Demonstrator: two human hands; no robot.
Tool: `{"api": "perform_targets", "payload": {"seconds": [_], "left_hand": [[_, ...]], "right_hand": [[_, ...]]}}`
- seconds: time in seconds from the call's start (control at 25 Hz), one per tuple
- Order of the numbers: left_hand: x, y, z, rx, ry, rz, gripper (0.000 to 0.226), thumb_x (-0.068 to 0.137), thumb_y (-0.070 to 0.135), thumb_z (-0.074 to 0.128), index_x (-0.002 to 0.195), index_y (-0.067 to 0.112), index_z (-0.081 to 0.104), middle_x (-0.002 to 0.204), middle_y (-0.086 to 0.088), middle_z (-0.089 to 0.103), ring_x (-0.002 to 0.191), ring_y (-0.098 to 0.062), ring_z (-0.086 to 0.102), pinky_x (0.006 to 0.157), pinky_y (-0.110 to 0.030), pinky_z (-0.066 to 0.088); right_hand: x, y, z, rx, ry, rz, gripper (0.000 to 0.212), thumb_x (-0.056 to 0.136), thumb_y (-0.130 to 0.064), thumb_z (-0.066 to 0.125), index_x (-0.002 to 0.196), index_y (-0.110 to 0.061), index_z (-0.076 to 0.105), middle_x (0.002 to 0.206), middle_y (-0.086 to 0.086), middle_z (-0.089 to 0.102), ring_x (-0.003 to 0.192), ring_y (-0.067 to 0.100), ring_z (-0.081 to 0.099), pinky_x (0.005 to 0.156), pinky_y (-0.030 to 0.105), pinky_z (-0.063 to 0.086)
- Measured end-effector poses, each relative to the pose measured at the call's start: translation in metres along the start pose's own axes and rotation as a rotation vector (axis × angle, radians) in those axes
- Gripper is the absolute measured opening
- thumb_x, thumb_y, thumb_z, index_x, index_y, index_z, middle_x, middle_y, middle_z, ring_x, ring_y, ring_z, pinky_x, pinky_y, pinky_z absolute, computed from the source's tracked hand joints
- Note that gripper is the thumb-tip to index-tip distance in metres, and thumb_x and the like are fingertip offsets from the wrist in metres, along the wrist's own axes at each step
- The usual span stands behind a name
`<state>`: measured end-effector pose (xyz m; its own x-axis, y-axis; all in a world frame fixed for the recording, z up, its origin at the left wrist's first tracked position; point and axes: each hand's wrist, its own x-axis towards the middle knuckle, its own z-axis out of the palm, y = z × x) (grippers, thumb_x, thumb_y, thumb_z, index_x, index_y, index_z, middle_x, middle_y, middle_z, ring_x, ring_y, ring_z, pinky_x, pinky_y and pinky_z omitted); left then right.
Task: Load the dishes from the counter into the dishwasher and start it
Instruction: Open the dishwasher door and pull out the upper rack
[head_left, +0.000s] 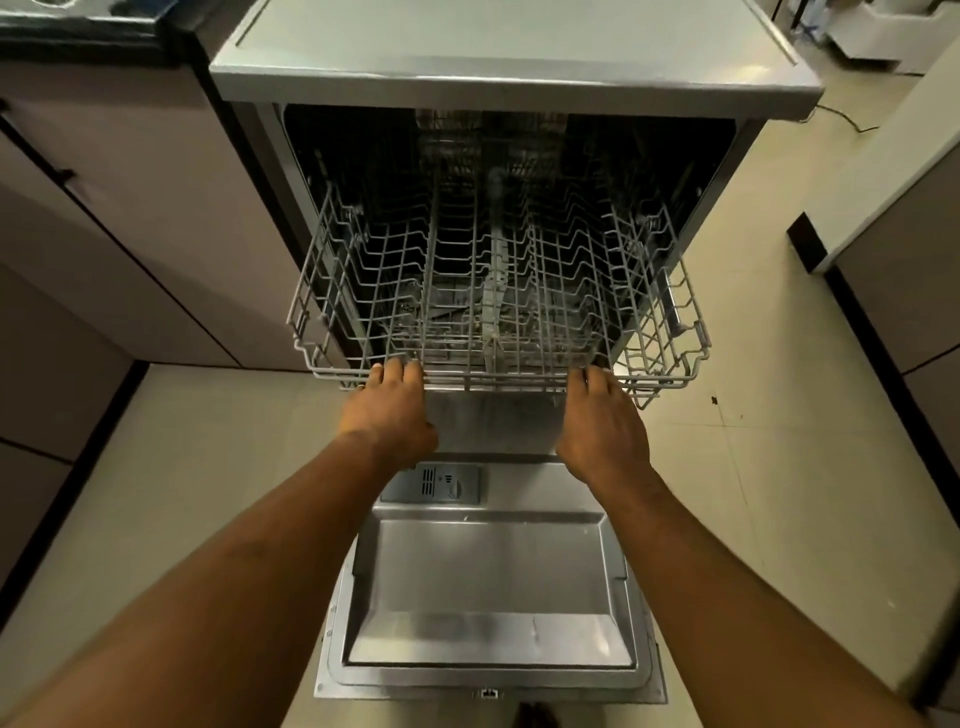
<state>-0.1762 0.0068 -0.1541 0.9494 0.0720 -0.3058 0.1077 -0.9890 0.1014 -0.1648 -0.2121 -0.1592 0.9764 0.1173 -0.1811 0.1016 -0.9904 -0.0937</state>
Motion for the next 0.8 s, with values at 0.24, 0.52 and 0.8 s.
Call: {"api": "perform_targets", "payload": {"seconds": [0.24,0.52,0.8], "left_hand": [[-0.043,-0.007,0.016,-0.005,0.0,0.054,0.077,0.084,0.027,0.066,0.149,0.012,0.028,0.146,-0.01,0.04,0.135,-0.028,0.04,0.108,-0.042,0.043],[-0.093,-0.006,0.025,-0.047,-0.006,0.074,0.066,0.089,0.025,0.059,0.147,0.013,0.031,0.139,-0.009,0.045,0.124,-0.026,0.049,0.1,-0.037,0.048],[-0.128,0.009,0.037,0.002,0.006,0.001,0.057,0.089,0.028,0.06,0.14,0.013,0.039,0.131,-0.009,0.051,0.116,-0.026,0.053,0.095,-0.036,0.049]], "right_hand": [[-0.049,-0.006,0.009,0.005,-0.004,0.04,0.081,0.081,-0.018,0.072,0.147,-0.008,0.026,0.148,0.012,0.033,0.135,0.028,0.036,0.11,0.035,0.037],[-0.102,-0.007,0.015,0.018,-0.022,0.048,0.08,0.082,-0.019,0.072,0.147,-0.008,0.027,0.148,0.012,0.033,0.135,0.027,0.035,0.111,0.035,0.036],[-0.135,0.003,0.028,-0.005,0.002,0.03,0.08,0.079,-0.021,0.074,0.144,-0.008,0.03,0.146,0.011,0.035,0.132,0.028,0.038,0.109,0.035,0.038]]}}
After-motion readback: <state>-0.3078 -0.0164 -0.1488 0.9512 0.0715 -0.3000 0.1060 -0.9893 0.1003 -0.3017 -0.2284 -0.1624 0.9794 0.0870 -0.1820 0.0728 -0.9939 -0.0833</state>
